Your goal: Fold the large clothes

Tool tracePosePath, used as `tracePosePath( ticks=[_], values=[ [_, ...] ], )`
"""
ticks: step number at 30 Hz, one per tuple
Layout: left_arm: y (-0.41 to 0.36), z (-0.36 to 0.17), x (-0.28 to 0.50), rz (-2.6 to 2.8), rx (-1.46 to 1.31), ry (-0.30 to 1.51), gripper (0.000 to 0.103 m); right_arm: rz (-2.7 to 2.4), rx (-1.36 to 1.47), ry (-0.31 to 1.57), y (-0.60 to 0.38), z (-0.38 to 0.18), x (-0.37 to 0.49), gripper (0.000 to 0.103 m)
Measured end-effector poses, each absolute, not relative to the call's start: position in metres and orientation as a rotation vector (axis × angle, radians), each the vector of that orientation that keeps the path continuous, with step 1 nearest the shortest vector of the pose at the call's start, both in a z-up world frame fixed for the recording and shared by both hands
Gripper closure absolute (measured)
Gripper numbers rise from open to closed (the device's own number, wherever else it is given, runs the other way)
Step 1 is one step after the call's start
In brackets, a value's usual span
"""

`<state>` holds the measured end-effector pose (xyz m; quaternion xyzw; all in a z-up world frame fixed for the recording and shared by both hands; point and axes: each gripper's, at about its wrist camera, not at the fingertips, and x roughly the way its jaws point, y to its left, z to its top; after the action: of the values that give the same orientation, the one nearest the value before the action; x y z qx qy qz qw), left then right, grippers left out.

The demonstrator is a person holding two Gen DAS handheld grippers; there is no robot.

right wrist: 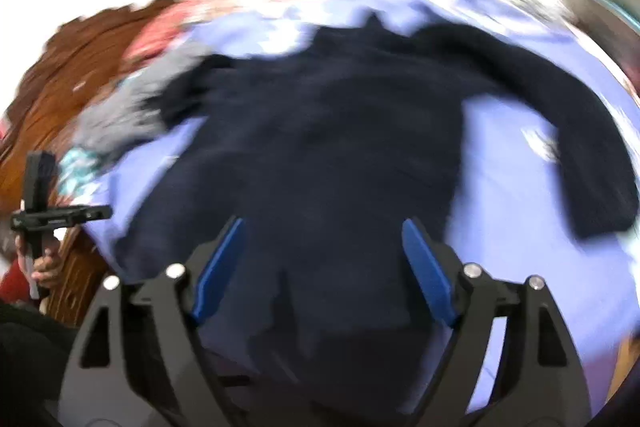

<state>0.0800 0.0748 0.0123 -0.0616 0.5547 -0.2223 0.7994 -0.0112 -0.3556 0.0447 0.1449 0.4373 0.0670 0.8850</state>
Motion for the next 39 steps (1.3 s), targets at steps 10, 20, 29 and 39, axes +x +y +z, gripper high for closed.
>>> tracePosePath(
  ticks=[10,20,29,39],
  values=[
    [0.021,0.001,0.053,-0.628,-0.09,1.248,0.081,0.114,0.404,0.91,-0.391,0.034,-0.051,0.088],
    [0.018,-0.022,0.035,-0.578,-0.032,1.339,0.081,0.047,0.35,1.09,-0.396,0.005,-0.034,0.049],
    [0.068,0.042,0.061,-0.531,-0.109,1.156,0.081,-0.232,0.474,0.714,-0.488,0.083,-0.045,0.046],
    [-0.033,0.046,0.101,-0.636,0.016,1.161,0.081,-0.341,-0.114,0.954,-0.482,0.005,0.043,0.032]
  ],
)
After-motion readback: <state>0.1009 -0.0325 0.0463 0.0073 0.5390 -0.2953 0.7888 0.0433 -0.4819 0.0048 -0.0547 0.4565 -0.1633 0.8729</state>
